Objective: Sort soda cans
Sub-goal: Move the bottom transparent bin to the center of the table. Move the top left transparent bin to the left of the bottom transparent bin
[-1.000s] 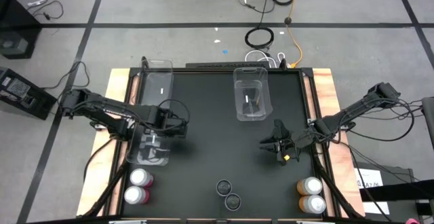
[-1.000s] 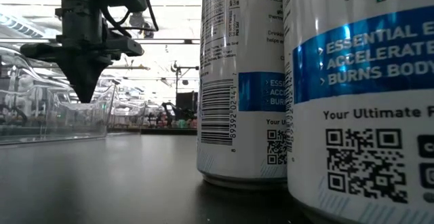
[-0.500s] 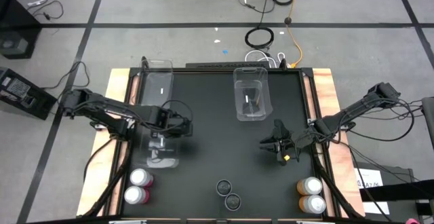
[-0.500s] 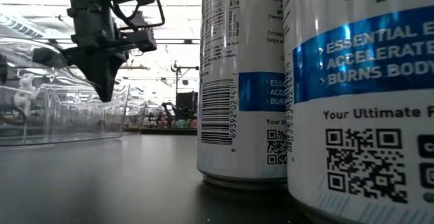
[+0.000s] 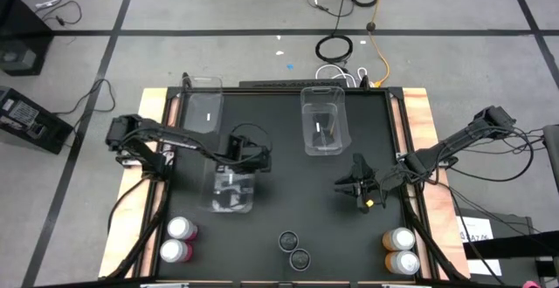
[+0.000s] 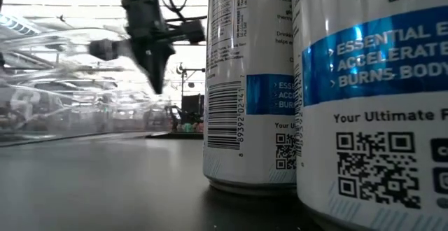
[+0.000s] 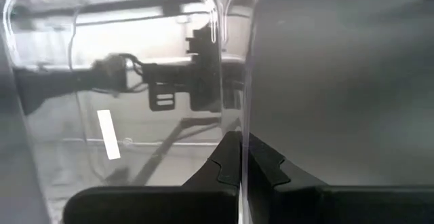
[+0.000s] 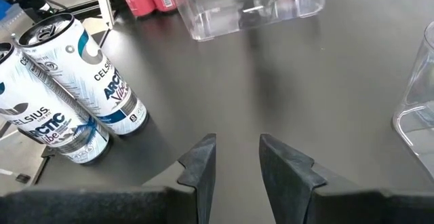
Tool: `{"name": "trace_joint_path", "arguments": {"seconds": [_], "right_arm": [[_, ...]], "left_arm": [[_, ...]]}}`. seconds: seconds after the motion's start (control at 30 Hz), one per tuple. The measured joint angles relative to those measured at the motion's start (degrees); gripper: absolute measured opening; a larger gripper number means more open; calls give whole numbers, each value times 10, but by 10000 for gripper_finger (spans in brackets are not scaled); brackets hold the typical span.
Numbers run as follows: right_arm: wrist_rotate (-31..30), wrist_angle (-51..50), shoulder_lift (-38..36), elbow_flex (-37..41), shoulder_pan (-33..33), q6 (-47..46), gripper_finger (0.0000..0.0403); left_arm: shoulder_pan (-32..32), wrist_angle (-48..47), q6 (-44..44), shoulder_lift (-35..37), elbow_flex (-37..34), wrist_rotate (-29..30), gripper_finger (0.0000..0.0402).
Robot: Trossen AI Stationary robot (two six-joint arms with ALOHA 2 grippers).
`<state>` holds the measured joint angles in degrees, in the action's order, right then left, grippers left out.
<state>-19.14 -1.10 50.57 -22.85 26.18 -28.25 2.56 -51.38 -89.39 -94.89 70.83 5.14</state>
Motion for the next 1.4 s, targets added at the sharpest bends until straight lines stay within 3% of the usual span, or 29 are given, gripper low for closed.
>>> {"name": "trace_joint_path", "arguments": {"seconds": [0.4,0.77,1.07,1.4], "right_arm": [[0,0,0,0,0,-8,107],[16,-4,0,0,1,-8,107],[16,-4,0,0,1,-8,107],[30,-4,0,0,2,-9,107]], "left_arm": [[-71,1,85,-124,167,23,7],[-90,12,89,-237,274,-3,7],[-95,68,126,-244,287,-4,51],[-96,75,134,-244,287,3,58]]}}
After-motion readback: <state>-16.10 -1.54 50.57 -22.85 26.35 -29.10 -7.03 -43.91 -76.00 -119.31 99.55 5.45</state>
